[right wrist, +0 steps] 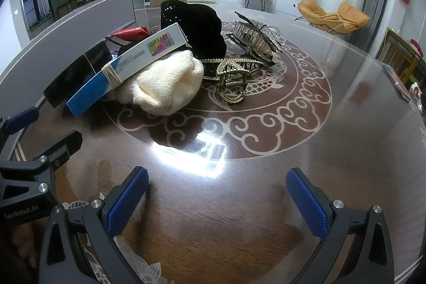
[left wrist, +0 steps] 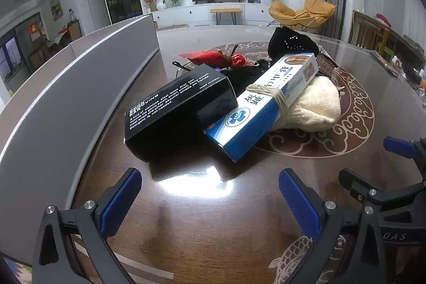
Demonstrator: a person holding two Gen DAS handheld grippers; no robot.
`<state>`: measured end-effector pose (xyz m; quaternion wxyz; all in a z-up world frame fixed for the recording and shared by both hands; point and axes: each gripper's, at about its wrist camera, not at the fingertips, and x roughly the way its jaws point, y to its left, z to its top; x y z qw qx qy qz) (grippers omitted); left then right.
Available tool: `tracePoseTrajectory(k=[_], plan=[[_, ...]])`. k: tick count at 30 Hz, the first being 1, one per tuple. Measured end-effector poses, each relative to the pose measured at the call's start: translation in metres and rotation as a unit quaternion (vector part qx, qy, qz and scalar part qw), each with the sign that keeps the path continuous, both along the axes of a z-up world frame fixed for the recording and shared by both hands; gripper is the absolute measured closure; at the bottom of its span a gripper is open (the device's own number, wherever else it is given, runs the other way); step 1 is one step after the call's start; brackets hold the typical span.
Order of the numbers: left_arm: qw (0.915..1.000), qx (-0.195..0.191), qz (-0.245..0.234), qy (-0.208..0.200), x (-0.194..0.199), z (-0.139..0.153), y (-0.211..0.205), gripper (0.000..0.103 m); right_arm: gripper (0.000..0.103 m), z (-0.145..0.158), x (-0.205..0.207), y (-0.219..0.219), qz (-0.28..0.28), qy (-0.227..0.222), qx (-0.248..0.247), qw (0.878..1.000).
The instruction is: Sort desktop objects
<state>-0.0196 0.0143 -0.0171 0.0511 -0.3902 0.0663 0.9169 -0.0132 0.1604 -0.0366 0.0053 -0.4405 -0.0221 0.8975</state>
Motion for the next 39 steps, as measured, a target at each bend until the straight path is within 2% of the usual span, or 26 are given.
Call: tracePoseTrajectory(k=[14,22,29,35,39], plan=[[0.9997,0.019,0.017,-0.001,0.001,-0.001,-0.011,0.0,0.0,-0.005,-0.005,-0.001,-0.001,-0.008,0.006,1.0],[0.9994,0.021,0.023,0.01,0.007,0.001,-0.015,0.0,0.0,-0.007,-0.007,0.003,-0.001,-0.013,-0.009,1.0],[0.9995,0.019,0.02,-0.018,-0.001,-0.005,-0.013,0.0,0.0,-0.008,-0.007,0.006,-0.001,-0.015,-0.015,1.0],[0.9986,0.017,0.042,-0.027,-0.003,-0.008,-0.016,0.0,0.0,-0.008,-0.007,0.006,0.0,-0.015,-0.015,1.0],[0.9977,0.016,0.044,-0.048,-0.009,-0.013,-0.018,0.0,0.0,-0.008,-0.007,0.006,0.0,-0.015,-0.015,1.0]])
